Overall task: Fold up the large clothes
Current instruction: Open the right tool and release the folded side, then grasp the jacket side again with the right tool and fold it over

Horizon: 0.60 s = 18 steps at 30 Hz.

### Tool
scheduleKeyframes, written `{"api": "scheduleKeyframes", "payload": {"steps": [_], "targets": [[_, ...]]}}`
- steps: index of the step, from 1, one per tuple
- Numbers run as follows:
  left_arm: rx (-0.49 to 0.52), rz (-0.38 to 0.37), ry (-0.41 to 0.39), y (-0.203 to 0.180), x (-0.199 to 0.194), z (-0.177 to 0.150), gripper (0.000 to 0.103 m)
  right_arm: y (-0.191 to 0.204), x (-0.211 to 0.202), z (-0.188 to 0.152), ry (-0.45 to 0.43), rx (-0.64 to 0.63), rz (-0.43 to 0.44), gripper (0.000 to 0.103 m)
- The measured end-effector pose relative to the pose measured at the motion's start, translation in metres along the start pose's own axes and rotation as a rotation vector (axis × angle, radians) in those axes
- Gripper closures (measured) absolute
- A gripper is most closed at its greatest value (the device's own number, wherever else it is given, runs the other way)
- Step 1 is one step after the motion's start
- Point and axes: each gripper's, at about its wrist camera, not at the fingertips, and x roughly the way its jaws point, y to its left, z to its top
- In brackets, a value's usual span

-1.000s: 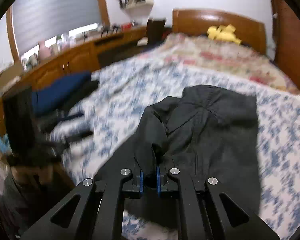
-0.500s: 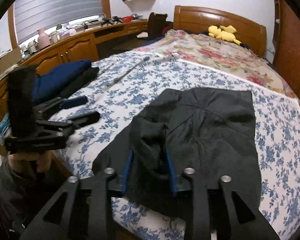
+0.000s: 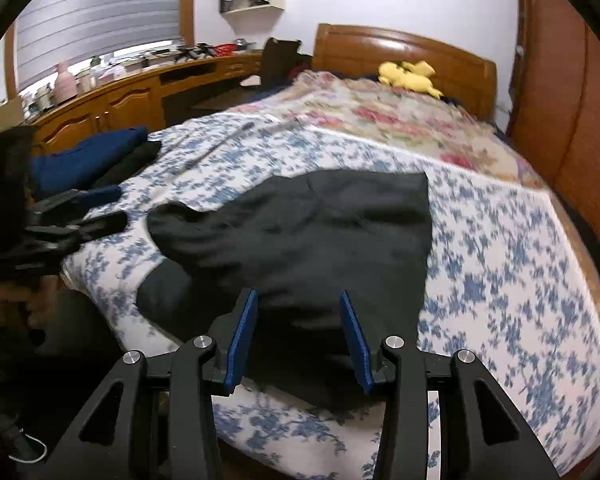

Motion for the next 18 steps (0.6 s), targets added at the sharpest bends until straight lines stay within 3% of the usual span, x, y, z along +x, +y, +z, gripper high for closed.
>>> {"api": "scheduleKeyframes", "payload": {"steps": [4, 6, 8, 11, 18], "targets": [[0.021, -0.022, 0.021, -0.02, 0.007, 0.006, 0.024, -0.004, 0.023, -0.013, 0.041, 0.03, 0.036, 0.069], [0.035, -0.028, 0.035, -0.028, 0.011, 0.006, 0.024, -0.002, 0.032, -0.018, 0.063, 0.042, 0.085, 0.079], [0.048, -0.031, 0.052, -0.037, 0.017, 0.006, 0.024, 0.001, 0.044, -0.026, 0.126, 0.06, 0.155, 0.081], [0.057, -0.039, 0.083, -0.045, 0.026, 0.004, 0.037, 0.013, 0.054, -0.039, 0.131, 0.008, 0.107, 0.083], [0.061, -0.039, 0.147, -0.051, 0.05, -0.002, 0.061, 0.004, 0.038, -0.044, 0.07, 0.039, 0.11, 0.083]]}}
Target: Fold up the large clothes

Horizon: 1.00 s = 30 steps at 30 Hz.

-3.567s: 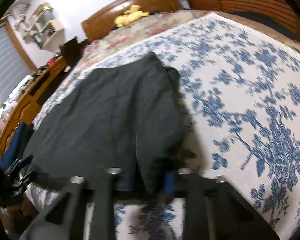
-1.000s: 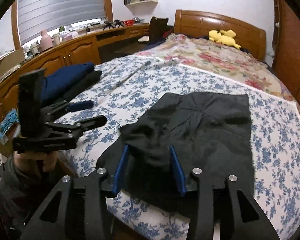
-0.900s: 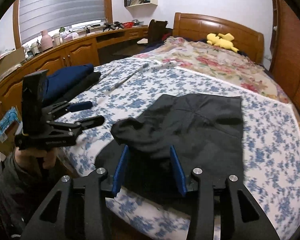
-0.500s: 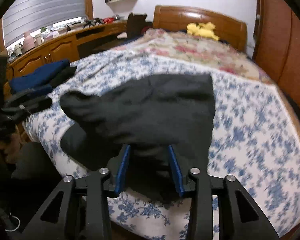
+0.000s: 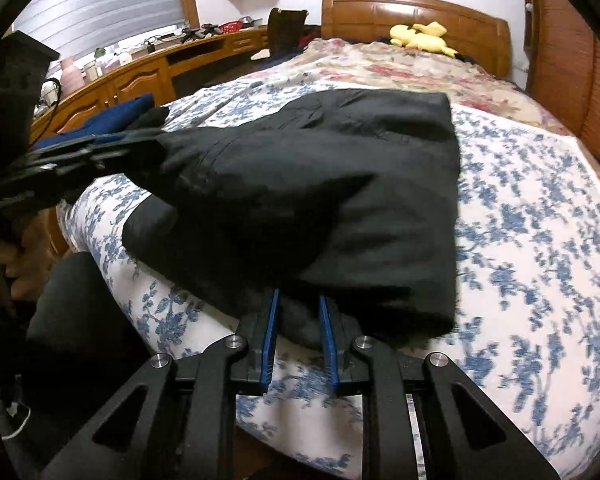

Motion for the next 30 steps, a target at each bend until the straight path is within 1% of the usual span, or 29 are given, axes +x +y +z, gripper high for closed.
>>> {"api": "scheduleKeyframes", "payload": {"steps": [1, 2, 3, 4, 5, 10, 14, 16, 18, 20, 22, 24, 25, 28, 30], "targets": [[0.008, -0.002, 0.006, -0.001, 0.002, 0.0, 0.066, -0.003, -0.003, -0.002, -0.009, 0.0, -0.005, 0.083], [0.015, -0.006, 0.011, -0.001, 0.004, 0.001, 0.078, -0.003, -0.007, -0.003, -0.02, 0.005, -0.009, 0.083], [0.019, -0.018, 0.016, -0.001, 0.004, 0.001, 0.088, -0.004, -0.013, -0.007, -0.036, 0.016, -0.01, 0.083], [0.021, -0.023, 0.014, -0.002, 0.003, 0.002, 0.088, -0.005, -0.017, -0.008, -0.049, 0.028, -0.005, 0.083], [0.03, -0.022, -0.008, -0.003, -0.002, 0.003, 0.09, -0.007, -0.024, -0.009, -0.063, 0.043, 0.004, 0.083], [0.033, 0.013, -0.063, 0.004, -0.026, 0.011, 0.092, -0.007, -0.048, -0.004, -0.135, 0.06, 0.001, 0.083], [-0.013, 0.042, -0.095, 0.025, -0.049, 0.006, 0.093, -0.004, -0.052, 0.01, -0.158, 0.057, 0.0, 0.082], [-0.031, 0.065, -0.079, 0.035, -0.052, -0.003, 0.093, 0.0, -0.049, 0.015, -0.164, 0.049, 0.008, 0.078], [-0.048, 0.082, -0.047, 0.044, -0.046, -0.015, 0.093, 0.003, -0.044, 0.024, -0.162, 0.042, 0.022, 0.073], [-0.074, 0.081, -0.013, 0.053, -0.038, -0.028, 0.093, 0.008, -0.032, 0.028, -0.149, 0.033, 0.031, 0.07], [-0.093, 0.074, 0.003, 0.057, -0.034, -0.036, 0.093, 0.008, -0.013, 0.031, -0.121, 0.03, 0.036, 0.067], [-0.096, 0.077, 0.023, 0.058, -0.027, -0.043, 0.093, 0.005, 0.002, 0.029, -0.091, 0.03, 0.029, 0.055], [-0.096, 0.077, 0.028, 0.057, -0.026, -0.045, 0.093, 0.004, 0.009, 0.027, -0.081, 0.032, 0.021, 0.052], [-0.081, 0.081, 0.039, 0.052, -0.022, -0.048, 0.093, 0.0, 0.022, 0.024, -0.045, 0.03, 0.022, 0.051], [-0.069, 0.096, 0.04, 0.049, -0.021, -0.048, 0.093, 0.001, 0.026, 0.024, -0.042, 0.022, 0.017, 0.05]]}}
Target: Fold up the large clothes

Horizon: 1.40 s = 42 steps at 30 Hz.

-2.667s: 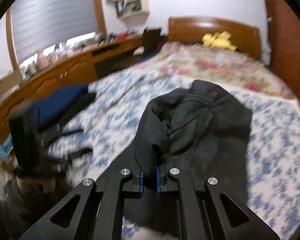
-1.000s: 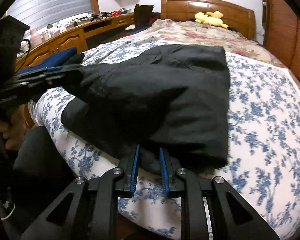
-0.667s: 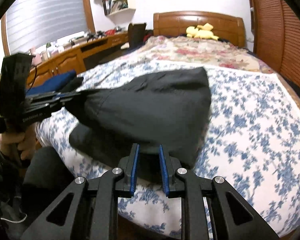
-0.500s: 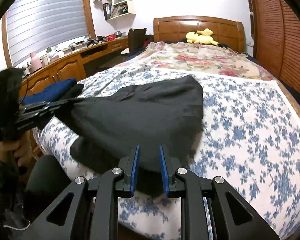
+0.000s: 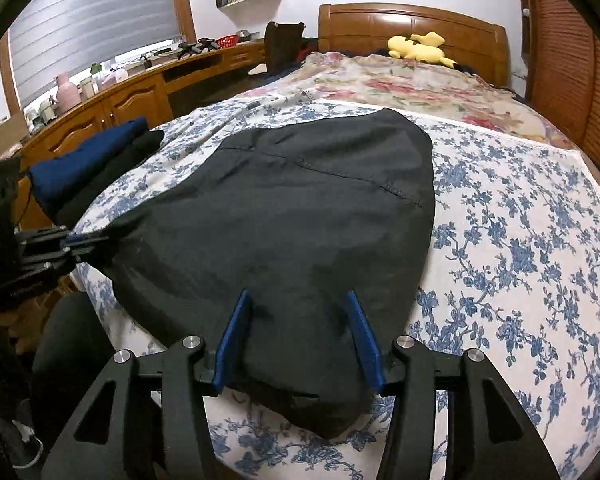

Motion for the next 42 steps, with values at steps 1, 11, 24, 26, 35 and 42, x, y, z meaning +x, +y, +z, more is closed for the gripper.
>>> {"api": "scheduleKeyframes", "payload": {"steps": [1, 11, 24, 26, 35, 42], "targets": [[0.004, 0.005, 0.001, 0.0, 0.0, 0.0, 0.093, 0.001, 0.001, 0.002, 0.004, -0.004, -0.005, 0.05], [-0.008, 0.051, -0.036, 0.003, -0.014, 0.003, 0.048, 0.007, -0.009, 0.005, 0.002, -0.032, -0.005, 0.05], [-0.041, 0.082, 0.01, 0.019, -0.009, -0.018, 0.019, -0.067, 0.028, 0.056, 0.0, -0.029, -0.041, 0.044], [-0.05, 0.088, 0.016, 0.021, -0.008, -0.021, 0.019, -0.076, 0.045, 0.067, 0.014, -0.028, -0.043, 0.043], [-0.083, 0.104, 0.027, 0.032, -0.008, -0.026, 0.019, -0.118, 0.137, 0.119, 0.099, 0.066, -0.043, 0.037], [-0.082, 0.1, 0.032, 0.038, -0.005, -0.024, 0.019, -0.142, 0.188, 0.132, 0.164, 0.19, 0.063, 0.02]]}}
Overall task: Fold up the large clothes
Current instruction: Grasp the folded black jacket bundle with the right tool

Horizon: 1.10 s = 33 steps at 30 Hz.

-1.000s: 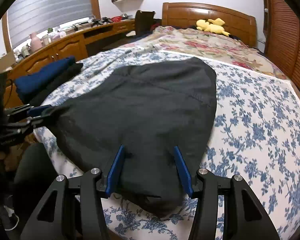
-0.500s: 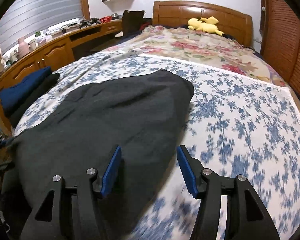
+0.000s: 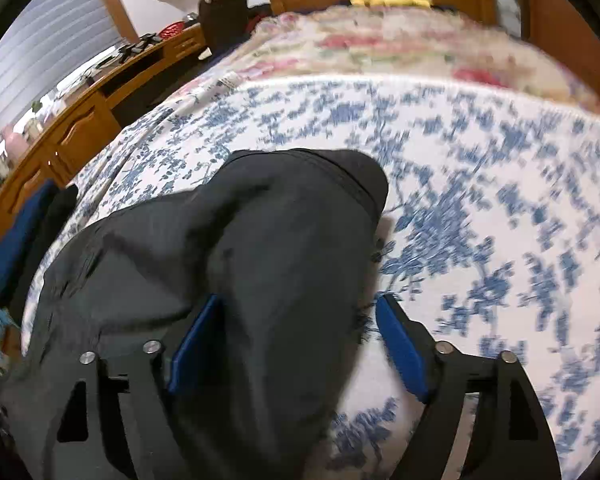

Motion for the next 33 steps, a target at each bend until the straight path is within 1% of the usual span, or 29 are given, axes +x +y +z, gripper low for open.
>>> {"api": "scheduleKeyframes", "payload": {"steps": [4, 6, 7, 8, 9, 10, 11, 12, 13, 15, 18, 23, 24, 28, 33], "targets": [[0.009, -0.002, 0.004, 0.0, 0.003, 0.003, 0.019, -0.003, 0.03, 0.008, 0.067, 0.043, 0.062, 0.02], [0.014, 0.001, 0.005, 0.0, 0.004, 0.004, 0.019, -0.002, 0.037, 0.009, 0.073, 0.042, 0.087, 0.029], [0.016, 0.001, 0.004, 0.0, 0.003, 0.004, 0.019, -0.001, 0.038, 0.009, 0.068, 0.033, 0.087, 0.03], [0.016, 0.002, 0.003, 0.0, 0.003, 0.004, 0.019, -0.001, 0.038, 0.009, 0.066, 0.022, 0.088, 0.036], [0.015, 0.003, 0.002, 0.0, 0.003, 0.004, 0.019, -0.003, 0.039, 0.01, 0.067, 0.012, 0.092, 0.044], [0.014, 0.004, 0.002, 0.0, 0.003, 0.004, 0.019, -0.004, 0.037, 0.01, 0.066, -0.001, 0.091, 0.049], [0.013, 0.005, 0.002, 0.0, 0.002, 0.004, 0.019, -0.004, 0.035, 0.01, 0.057, -0.015, 0.086, 0.055], [0.014, 0.006, 0.002, 0.0, 0.002, 0.005, 0.019, -0.004, 0.026, 0.007, 0.038, -0.033, 0.077, 0.06], [0.016, 0.007, 0.002, 0.0, 0.002, 0.005, 0.019, -0.001, 0.019, 0.004, 0.019, -0.059, 0.059, 0.061], [0.02, 0.011, 0.004, -0.001, 0.003, 0.005, 0.019, 0.005, 0.011, -0.002, -0.005, -0.089, 0.019, 0.063], [0.017, 0.011, 0.005, -0.001, 0.005, 0.005, 0.019, 0.004, -0.002, -0.015, -0.011, -0.091, -0.025, 0.063], [0.015, -0.009, 0.008, -0.004, 0.011, 0.007, 0.019, -0.016, -0.024, -0.039, -0.015, -0.039, -0.05, 0.063], [0.017, -0.014, 0.008, -0.005, 0.012, 0.008, 0.019, -0.018, -0.034, -0.045, -0.02, -0.027, -0.053, 0.062], [0.027, -0.031, 0.013, -0.009, 0.018, 0.012, 0.019, -0.028, -0.051, -0.065, -0.028, -0.007, -0.076, 0.061], [0.026, -0.046, 0.022, -0.012, 0.027, 0.016, 0.019, -0.038, -0.065, -0.081, -0.039, 0.024, -0.074, 0.059]]}}
